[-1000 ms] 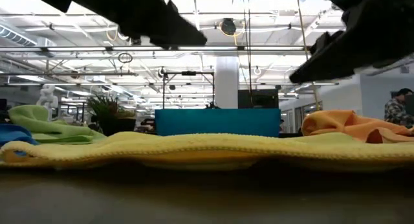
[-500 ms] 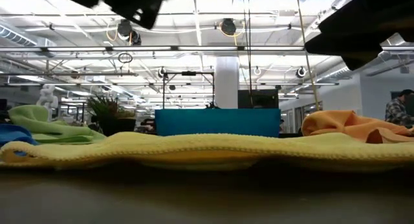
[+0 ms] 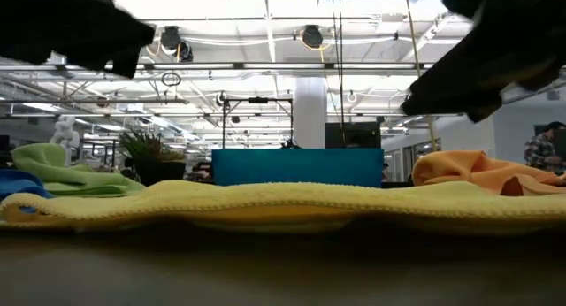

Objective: Fold microfiber towels
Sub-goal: Fold the yellow microfiber cloth

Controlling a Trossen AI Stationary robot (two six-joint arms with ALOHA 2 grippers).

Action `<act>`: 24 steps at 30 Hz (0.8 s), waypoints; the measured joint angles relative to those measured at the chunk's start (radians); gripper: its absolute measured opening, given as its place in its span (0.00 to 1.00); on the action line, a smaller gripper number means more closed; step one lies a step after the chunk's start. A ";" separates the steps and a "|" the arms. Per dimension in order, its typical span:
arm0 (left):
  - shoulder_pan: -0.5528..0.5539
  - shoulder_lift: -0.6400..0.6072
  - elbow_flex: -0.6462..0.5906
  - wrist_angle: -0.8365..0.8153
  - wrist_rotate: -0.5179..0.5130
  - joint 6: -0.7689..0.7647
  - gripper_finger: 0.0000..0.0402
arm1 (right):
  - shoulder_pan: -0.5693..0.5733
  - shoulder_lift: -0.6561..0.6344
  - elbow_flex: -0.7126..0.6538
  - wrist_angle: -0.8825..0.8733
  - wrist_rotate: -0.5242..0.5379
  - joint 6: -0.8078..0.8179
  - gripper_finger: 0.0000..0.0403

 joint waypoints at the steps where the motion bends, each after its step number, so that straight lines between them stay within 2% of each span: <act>1: 0.002 0.000 -0.016 0.017 0.000 -0.018 0.22 | -0.016 0.011 0.000 -0.002 -0.010 0.004 0.36; 5: 0.012 0.000 -0.051 0.023 0.000 -0.080 0.22 | -0.082 0.060 0.000 0.007 -0.120 0.021 0.36; 8: 0.013 0.000 -0.055 0.024 0.000 -0.097 0.22 | -0.115 0.086 0.000 0.039 -0.152 0.020 0.36; 20: 0.052 0.000 -0.055 0.025 0.012 -0.102 0.22 | -0.145 0.098 0.000 0.063 -0.185 -0.035 0.36; 24: 0.072 0.000 -0.055 0.025 0.012 -0.099 0.22 | -0.123 0.094 0.000 0.064 -0.194 -0.111 0.36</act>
